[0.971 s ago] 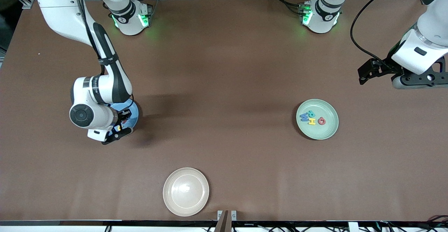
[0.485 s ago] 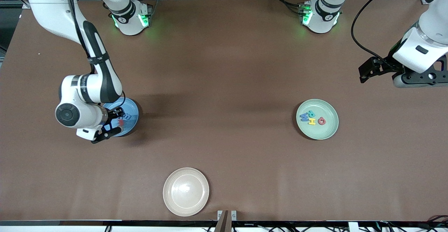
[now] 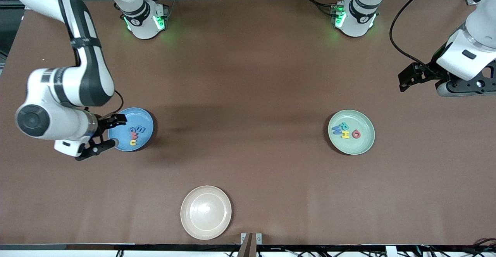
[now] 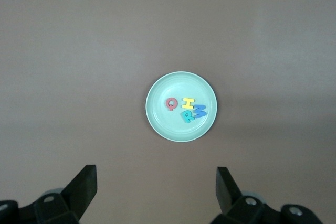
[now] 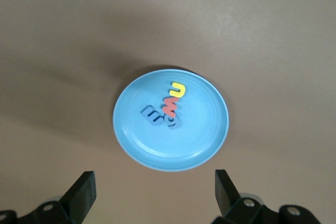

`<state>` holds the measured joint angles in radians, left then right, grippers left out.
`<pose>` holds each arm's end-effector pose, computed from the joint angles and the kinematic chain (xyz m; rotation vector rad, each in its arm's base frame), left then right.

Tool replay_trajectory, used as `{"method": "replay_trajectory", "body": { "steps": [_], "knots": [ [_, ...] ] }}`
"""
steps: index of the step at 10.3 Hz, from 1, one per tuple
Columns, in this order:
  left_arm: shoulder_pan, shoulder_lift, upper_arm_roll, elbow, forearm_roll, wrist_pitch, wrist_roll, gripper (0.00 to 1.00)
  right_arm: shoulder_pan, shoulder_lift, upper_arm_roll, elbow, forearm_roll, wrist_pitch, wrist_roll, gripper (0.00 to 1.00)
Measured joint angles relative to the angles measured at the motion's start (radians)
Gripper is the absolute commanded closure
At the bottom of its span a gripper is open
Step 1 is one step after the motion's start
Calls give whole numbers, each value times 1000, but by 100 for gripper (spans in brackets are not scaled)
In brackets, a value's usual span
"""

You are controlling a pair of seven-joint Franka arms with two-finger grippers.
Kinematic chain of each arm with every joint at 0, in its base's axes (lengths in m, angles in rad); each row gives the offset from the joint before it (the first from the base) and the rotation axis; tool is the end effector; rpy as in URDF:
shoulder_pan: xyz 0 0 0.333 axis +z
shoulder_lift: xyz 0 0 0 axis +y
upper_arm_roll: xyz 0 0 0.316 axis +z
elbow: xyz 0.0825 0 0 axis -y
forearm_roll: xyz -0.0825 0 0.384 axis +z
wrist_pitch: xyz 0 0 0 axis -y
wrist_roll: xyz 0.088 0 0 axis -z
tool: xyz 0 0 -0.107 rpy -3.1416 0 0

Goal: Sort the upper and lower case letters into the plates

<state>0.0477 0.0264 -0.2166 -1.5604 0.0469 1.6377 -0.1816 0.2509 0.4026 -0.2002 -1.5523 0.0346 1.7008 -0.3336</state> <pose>0.5622 -0.0894 0.6211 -3.1087 -0.0171 -0.0900 0.6425 0.0514 0.4026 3.0500 0.5890 -0.3903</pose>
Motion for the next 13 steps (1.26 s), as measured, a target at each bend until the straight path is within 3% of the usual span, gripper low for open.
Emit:
{"method": "replay_trajectory", "body": {
  "steps": [3, 7, 13],
  "knots": [
    [0, 1, 0, 7, -12, -1, 0, 0, 0, -97, 2, 89, 41, -152, 76, 0],
    [1, 5, 1, 7, -23, -2, 1, 0, -65, -277, 22, 106, 41, -233, 111, 0],
    [3, 5, 2, 19, -23, -36, 2, 0, -70, -314, 142, 153, 9, -283, 368, 0]
  ]
}}
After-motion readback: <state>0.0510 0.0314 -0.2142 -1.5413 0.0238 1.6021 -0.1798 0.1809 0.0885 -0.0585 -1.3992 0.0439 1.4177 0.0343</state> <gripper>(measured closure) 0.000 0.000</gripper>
